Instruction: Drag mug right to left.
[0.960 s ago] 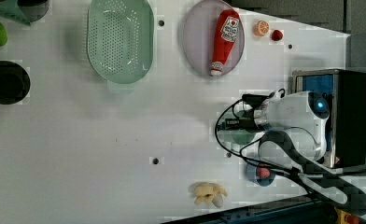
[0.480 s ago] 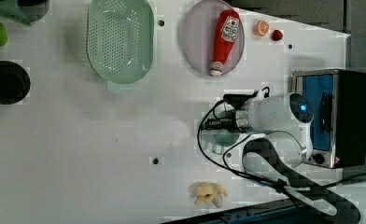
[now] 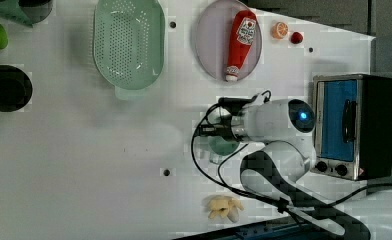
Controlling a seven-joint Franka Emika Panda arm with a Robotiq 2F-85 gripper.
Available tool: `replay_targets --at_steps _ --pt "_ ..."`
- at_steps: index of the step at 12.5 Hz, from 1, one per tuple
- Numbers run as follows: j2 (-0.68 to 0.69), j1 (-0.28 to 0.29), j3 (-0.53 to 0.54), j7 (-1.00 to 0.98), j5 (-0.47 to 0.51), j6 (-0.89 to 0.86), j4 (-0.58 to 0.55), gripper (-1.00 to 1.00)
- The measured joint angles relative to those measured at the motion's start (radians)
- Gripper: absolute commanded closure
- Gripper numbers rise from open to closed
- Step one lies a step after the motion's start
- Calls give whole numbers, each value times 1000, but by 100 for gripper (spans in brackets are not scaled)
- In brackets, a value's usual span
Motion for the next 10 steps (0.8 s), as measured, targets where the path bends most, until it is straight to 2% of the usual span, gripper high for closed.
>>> replay_targets --at_steps 5,10 --pt "42 88 -6 59 4 -3 64 65" --pt "81 149 12 114 0 -3 143 65"
